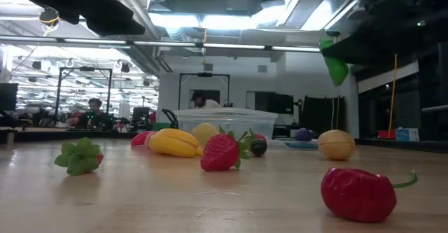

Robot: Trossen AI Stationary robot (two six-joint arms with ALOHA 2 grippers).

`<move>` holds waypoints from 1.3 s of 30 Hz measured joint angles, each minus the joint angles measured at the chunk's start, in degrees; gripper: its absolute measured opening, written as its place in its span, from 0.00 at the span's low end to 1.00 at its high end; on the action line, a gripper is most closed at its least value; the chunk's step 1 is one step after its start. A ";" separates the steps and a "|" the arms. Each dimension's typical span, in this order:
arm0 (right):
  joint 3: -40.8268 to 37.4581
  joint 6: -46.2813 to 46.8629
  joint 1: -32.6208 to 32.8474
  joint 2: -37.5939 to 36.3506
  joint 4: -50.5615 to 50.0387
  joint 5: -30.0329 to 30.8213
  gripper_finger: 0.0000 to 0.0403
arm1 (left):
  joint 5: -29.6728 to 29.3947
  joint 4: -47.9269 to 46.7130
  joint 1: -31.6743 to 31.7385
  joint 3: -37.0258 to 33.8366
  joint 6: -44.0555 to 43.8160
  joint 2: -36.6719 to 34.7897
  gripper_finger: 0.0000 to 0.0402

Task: Pick and placing Produce into tupperware
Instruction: Put the green bean into the transparent container

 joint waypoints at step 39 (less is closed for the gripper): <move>53.82 -31.58 -28.76 47.23 -41.30 -44.48 0.32 | 0.00 -0.50 0.02 0.00 0.17 0.00 0.77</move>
